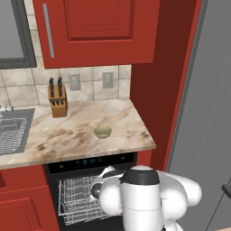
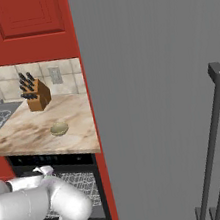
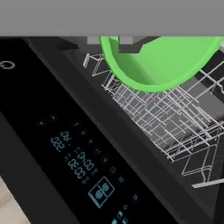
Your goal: Pick up the cup and bowl from the counter, place them in the dishwasher, and close the dishwasher door.
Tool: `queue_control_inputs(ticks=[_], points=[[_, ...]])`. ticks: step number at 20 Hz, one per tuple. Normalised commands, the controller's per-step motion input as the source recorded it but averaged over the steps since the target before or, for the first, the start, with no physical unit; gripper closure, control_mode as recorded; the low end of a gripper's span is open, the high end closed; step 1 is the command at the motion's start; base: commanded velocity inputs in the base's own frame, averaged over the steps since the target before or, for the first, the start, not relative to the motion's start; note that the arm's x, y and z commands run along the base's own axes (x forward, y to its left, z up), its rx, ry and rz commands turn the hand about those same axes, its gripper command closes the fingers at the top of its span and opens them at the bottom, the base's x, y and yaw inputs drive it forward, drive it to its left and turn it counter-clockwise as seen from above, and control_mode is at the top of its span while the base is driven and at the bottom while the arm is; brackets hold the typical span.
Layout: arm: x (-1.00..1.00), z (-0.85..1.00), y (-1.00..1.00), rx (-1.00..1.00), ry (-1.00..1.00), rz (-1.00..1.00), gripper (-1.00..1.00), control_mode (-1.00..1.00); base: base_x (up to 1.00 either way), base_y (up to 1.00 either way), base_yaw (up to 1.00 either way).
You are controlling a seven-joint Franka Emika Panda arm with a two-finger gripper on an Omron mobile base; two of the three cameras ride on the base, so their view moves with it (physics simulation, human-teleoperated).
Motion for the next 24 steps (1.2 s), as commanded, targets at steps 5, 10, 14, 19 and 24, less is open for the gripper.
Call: queue_control_inputs(ticks=[5, 10, 14, 19, 24], points=[[0.01, -0.5, 0.06, -0.09, 0.0, 0.15, 1.0, -1.0, 0.0, 0.0, 0.0], [0.15, -0.3, 0.0, -0.04, 0.0, 0.13, 1.0, -1.0, 0.0, 0.0, 0.0], [0.25, -0.39, 0.0, 0.0, 0.0, 0.12, 1.0, -1.0, 0.0, 0.0, 0.0], [0.3, -0.52, 0.01, 0.0, 0.01, 0.12, 1.0, -1.0, 0.0, 0.0, 0.0], [0.34, -0.59, 0.08, 0.0, 0.04, 0.11, 1.0, -1.0, 0.0, 0.0, 0.0]])
